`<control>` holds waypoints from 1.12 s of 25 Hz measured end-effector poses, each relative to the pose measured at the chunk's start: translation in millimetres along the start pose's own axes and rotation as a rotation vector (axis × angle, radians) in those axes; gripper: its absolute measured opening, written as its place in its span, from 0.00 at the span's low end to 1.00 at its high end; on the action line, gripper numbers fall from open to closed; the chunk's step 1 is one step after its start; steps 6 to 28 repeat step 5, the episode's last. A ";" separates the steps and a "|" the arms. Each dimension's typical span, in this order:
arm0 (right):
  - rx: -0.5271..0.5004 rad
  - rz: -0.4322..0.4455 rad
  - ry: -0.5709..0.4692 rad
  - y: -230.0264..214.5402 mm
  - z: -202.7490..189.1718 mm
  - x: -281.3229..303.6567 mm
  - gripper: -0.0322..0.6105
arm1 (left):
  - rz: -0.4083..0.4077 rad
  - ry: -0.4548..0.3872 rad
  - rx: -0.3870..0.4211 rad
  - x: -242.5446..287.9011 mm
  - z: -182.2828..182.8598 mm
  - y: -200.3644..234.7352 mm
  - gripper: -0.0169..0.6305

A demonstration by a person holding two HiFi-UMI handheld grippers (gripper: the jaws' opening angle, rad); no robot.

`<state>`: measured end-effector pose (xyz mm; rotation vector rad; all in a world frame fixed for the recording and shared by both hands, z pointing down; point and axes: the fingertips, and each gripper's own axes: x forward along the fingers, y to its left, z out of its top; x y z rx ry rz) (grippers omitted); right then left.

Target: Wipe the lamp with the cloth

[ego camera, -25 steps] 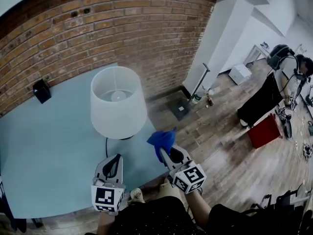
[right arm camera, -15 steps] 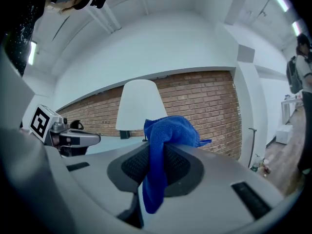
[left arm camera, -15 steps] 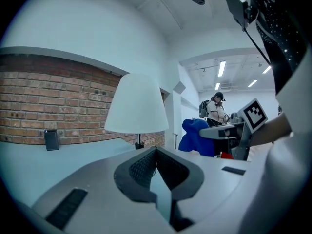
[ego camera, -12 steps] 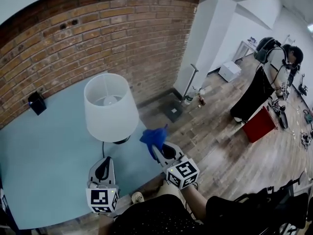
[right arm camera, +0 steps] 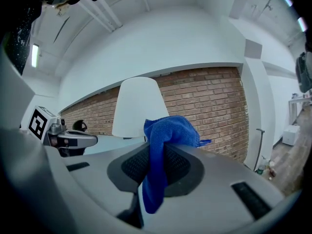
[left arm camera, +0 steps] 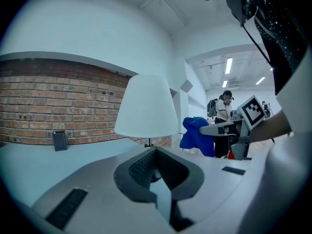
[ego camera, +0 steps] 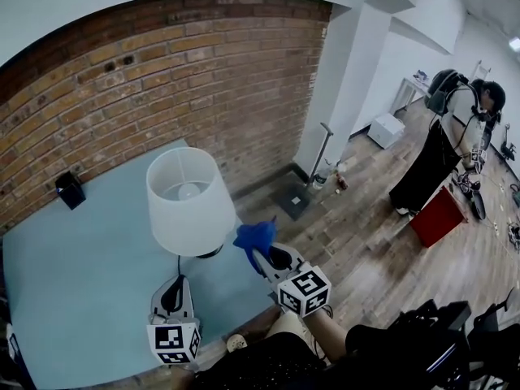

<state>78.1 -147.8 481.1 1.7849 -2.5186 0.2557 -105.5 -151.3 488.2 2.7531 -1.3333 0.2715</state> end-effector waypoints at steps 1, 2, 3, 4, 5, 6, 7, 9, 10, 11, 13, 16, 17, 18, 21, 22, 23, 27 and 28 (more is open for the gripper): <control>0.000 0.002 -0.003 -0.5 1.8 1.4 0.15 | 0.005 0.001 -0.002 0.0 0.1 1.4 0.04; 0.001 0.006 -0.007 -0.4 3.5 3.4 0.15 | 0.009 0.002 -0.004 -0.3 0.1 3.3 0.04; 0.002 0.009 -0.010 0.0 4.9 5.5 0.15 | 0.012 0.004 -0.004 -0.5 0.1 5.3 0.04; 0.002 0.011 -0.011 0.1 6.2 7.4 0.15 | 0.015 0.005 -0.004 -0.6 0.2 7.2 0.04; 0.001 0.012 -0.013 0.1 7.4 9.3 0.15 | 0.018 0.007 -0.003 -0.6 0.4 9.1 0.04; 0.001 0.012 -0.013 0.1 7.4 9.3 0.15 | 0.018 0.007 -0.003 -0.6 0.4 9.1 0.04; 0.001 0.012 -0.013 0.1 7.4 9.3 0.15 | 0.018 0.007 -0.003 -0.6 0.4 9.1 0.04; 0.001 0.012 -0.013 0.1 7.4 9.3 0.15 | 0.018 0.007 -0.003 -0.6 0.4 9.1 0.04; 0.001 0.012 -0.013 0.1 7.4 9.3 0.15 | 0.018 0.007 -0.003 -0.6 0.4 9.1 0.04; 0.001 0.012 -0.013 0.1 7.4 9.3 0.15 | 0.018 0.007 -0.003 -0.6 0.4 9.1 0.04; 0.001 0.012 -0.013 0.1 7.4 9.3 0.15 | 0.018 0.007 -0.003 -0.6 0.4 9.1 0.04; 0.001 0.012 -0.013 0.1 7.4 9.3 0.15 | 0.018 0.007 -0.003 -0.6 0.4 9.1 0.04; 0.001 0.012 -0.013 0.1 7.4 9.3 0.15 | 0.018 0.007 -0.003 -0.6 0.4 9.1 0.04; 0.001 0.012 -0.013 0.1 7.4 9.3 0.15 | 0.018 0.007 -0.003 -0.6 0.4 9.1 0.04; 0.001 0.012 -0.013 0.1 7.4 9.3 0.15 | 0.018 0.007 -0.003 -0.6 0.4 9.1 0.04; 0.001 0.012 -0.013 0.1 7.4 9.3 0.15 | 0.018 0.007 -0.003 -0.6 0.4 9.1 0.04; 0.001 0.012 -0.013 0.1 7.4 9.3 0.15 | 0.018 0.007 -0.003 -0.6 0.4 9.1 0.04; 0.001 0.012 -0.013 0.1 7.4 9.3 0.15 | 0.018 0.007 -0.003 -0.6 0.4 9.1 0.04; 0.001 0.012 -0.013 0.1 7.4 9.3 0.15 | 0.018 0.007 -0.003 -0.6 0.4 9.1 0.04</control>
